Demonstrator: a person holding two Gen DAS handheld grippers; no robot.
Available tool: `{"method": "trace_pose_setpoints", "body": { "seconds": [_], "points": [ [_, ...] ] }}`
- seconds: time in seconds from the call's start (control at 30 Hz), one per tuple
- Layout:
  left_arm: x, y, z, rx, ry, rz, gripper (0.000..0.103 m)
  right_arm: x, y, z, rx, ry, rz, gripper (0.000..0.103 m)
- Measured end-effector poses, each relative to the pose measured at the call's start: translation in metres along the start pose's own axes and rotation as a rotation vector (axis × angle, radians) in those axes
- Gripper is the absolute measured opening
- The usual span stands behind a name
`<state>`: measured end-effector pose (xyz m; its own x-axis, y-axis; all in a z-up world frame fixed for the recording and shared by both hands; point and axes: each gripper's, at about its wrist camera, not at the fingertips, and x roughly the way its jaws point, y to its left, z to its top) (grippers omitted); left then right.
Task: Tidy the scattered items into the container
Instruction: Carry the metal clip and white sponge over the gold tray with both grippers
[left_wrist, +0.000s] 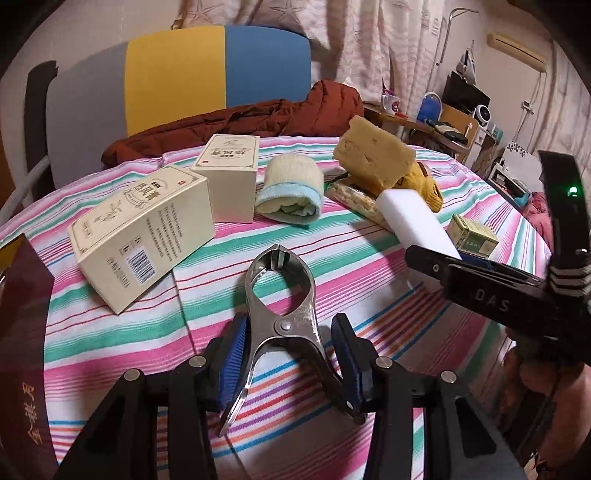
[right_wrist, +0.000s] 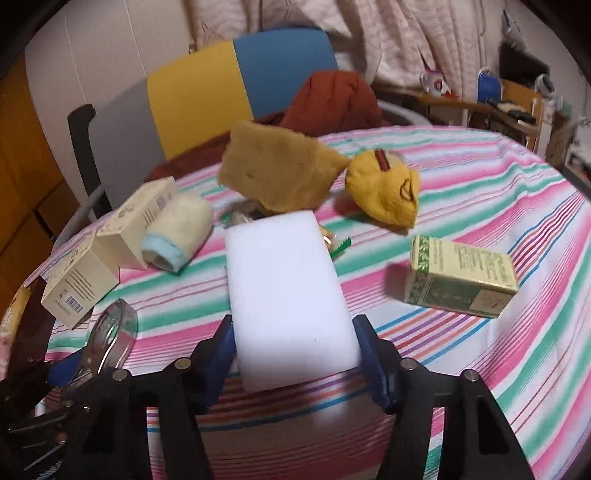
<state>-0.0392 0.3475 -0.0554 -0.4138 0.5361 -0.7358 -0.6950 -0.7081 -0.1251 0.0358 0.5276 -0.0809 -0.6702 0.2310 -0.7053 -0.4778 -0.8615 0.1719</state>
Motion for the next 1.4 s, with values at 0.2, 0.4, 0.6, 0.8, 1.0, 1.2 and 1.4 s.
{"method": "trace_pose_setpoints", "body": {
  "seconds": [0.2, 0.4, 0.6, 0.8, 1.0, 1.2, 1.4],
  "points": [
    [-0.002, 0.008, -0.004, -0.038, -0.018, -0.033, 0.042, -0.008, 0.001, -0.011, 0.01, -0.035, 0.001, 0.061],
    [-0.012, 0.009, -0.013, -0.042, -0.031, -0.042, 0.041, -0.024, 0.005, -0.025, 0.054, -0.071, 0.008, 0.061],
    [-0.027, 0.019, -0.027, -0.083, -0.032, -0.067, 0.039, -0.046, 0.011, -0.048, 0.125, -0.088, 0.069, 0.06],
    [-0.05, 0.03, -0.049, -0.128, -0.024, -0.073, 0.038, -0.062, 0.029, -0.057, 0.116, -0.069, 0.136, 0.06],
    [-0.068, 0.037, -0.059, -0.17, -0.018, -0.104, 0.038, -0.073, 0.052, -0.066, 0.121, -0.028, 0.203, 0.06],
    [-0.095, 0.045, -0.066, -0.201, -0.044, -0.125, 0.038, -0.085, 0.076, -0.073, 0.098, -0.005, 0.256, 0.06],
    [-0.132, 0.063, -0.067, -0.207, -0.101, -0.103, 0.038, -0.096, 0.106, -0.069, 0.09, 0.016, 0.342, 0.06]
  ]
}}
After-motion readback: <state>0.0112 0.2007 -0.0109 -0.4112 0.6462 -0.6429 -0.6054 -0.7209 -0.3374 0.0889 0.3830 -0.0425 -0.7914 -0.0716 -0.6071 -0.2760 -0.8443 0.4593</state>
